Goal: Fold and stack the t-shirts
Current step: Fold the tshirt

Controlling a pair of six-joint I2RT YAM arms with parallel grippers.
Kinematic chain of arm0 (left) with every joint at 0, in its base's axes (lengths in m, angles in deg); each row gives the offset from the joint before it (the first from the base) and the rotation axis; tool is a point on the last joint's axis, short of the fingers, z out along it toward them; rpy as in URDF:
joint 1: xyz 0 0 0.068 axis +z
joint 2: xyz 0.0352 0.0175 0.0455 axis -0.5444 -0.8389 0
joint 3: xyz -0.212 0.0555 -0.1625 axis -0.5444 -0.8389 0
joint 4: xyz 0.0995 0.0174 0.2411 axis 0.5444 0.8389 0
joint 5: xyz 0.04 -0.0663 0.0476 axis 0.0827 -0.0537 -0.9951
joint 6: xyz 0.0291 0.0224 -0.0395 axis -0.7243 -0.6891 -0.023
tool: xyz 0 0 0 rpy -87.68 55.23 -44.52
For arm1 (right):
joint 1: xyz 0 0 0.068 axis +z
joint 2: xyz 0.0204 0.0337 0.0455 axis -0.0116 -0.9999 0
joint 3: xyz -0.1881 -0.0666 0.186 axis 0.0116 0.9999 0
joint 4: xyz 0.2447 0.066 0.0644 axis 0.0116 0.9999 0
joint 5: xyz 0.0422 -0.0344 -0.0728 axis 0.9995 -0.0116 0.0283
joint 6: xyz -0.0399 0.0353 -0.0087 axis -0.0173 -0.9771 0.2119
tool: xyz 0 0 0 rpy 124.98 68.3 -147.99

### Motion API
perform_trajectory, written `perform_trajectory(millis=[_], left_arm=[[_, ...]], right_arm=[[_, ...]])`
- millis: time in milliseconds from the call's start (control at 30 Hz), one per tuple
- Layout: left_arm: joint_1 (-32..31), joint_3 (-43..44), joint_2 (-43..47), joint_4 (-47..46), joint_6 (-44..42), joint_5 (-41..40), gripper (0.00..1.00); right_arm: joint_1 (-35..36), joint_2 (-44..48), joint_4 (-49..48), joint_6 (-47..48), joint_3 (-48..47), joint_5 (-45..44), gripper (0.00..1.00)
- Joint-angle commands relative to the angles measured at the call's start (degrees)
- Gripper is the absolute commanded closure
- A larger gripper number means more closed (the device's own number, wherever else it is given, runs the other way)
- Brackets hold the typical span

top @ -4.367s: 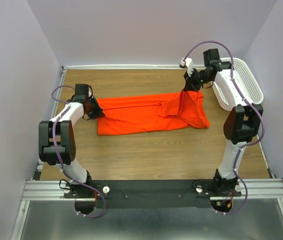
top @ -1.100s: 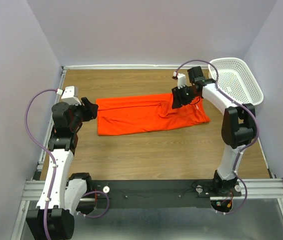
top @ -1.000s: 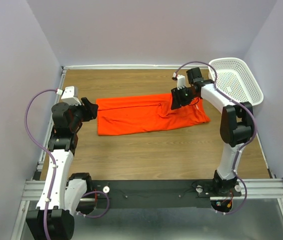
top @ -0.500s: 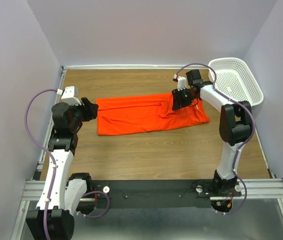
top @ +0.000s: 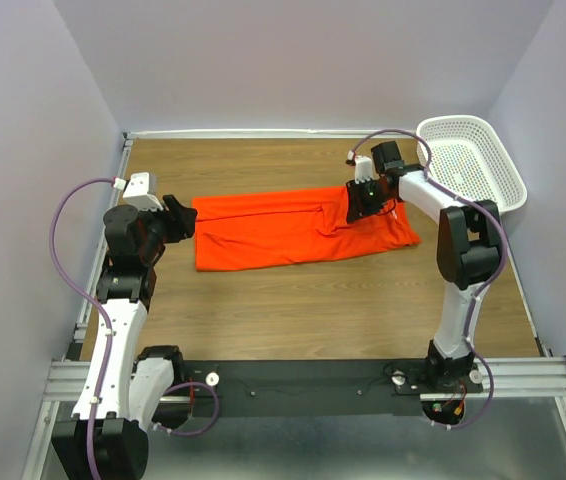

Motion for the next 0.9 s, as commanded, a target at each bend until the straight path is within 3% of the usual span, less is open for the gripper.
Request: perform_trajectory(millis=[0, 133, 333, 467, 500, 567, 600, 733, 867], left_arm=[[-0.13, -0.61, 0.78, -1.35, -0.62, 1.1, 0.37], [-0.13, -0.7, 0.6, -1.44, -0.7, 1.19, 0.37], [-0.13, -0.61, 0.43, -1.35, -0.7, 0.93, 0.37], [-0.13, -0.7, 0.25, -1.26, -0.7, 0.58, 0.37], [-0.13, -0.61, 0.25, -1.17, -0.79, 0.31, 0.37], [-0.13, -0.52, 0.25, -0.91, -0.79, 0.05, 0.37], [-0.13, -0.52, 0.25, -0.91, -0.88, 0.05, 0.37], [-0.13, -0.61, 0.16, -1.0, -0.7, 0.22, 0.37], [-0.04, -1.05, -0.89, -1.79, -0.53, 1.45, 0.37]], right_arm=[[0.15, -1.63, -0.69, -1.25, -0.76, 2.0, 0.78], [0.15, -2.68, -0.34, -1.77, -3.66, 3.23, 0.99], [1.99, -8.47, 0.71, -3.79, -12.71, 8.06, 0.99], [4.28, -16.11, 1.06, -6.16, -26.64, 10.26, 0.99], [4.8, -19.44, 0.98, -7.21, -29.05, 11.05, 0.79], [4.9, -22.45, 0.89, -10.03, -34.17, 12.55, 0.58], [4.98, -23.33, 0.89, -10.56, -37.47, 12.9, 0.3], [4.81, -19.67, 0.63, -5.5, -34.45, 9.39, 0.28], [4.72, -8.08, 0.71, 5.67, -22.77, 7.89, 0.28]])
